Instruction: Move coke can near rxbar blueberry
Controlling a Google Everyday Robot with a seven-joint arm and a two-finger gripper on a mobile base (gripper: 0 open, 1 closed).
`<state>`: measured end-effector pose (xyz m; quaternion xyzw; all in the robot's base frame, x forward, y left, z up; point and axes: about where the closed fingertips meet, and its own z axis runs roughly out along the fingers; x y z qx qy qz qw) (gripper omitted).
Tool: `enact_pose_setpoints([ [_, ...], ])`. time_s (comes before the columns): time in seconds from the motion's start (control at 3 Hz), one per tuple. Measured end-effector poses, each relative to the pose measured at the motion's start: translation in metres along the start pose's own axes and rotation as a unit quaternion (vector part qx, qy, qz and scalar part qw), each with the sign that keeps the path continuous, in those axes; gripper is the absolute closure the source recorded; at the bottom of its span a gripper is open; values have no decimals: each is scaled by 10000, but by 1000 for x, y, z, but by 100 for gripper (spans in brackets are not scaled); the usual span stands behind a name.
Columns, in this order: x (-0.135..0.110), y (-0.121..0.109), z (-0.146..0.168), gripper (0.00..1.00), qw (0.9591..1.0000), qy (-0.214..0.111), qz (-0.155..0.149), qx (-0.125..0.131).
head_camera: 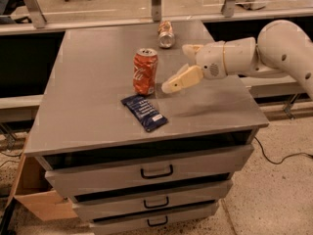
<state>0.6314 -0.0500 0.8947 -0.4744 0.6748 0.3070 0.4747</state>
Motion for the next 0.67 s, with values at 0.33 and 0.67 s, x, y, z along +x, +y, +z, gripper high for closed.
enact_pose_setpoints([
  [0.33,4,-40,-71,0,9969,-38,-225,756],
  [0.67,1,-42,-77,0,9964,-60,-242,809],
])
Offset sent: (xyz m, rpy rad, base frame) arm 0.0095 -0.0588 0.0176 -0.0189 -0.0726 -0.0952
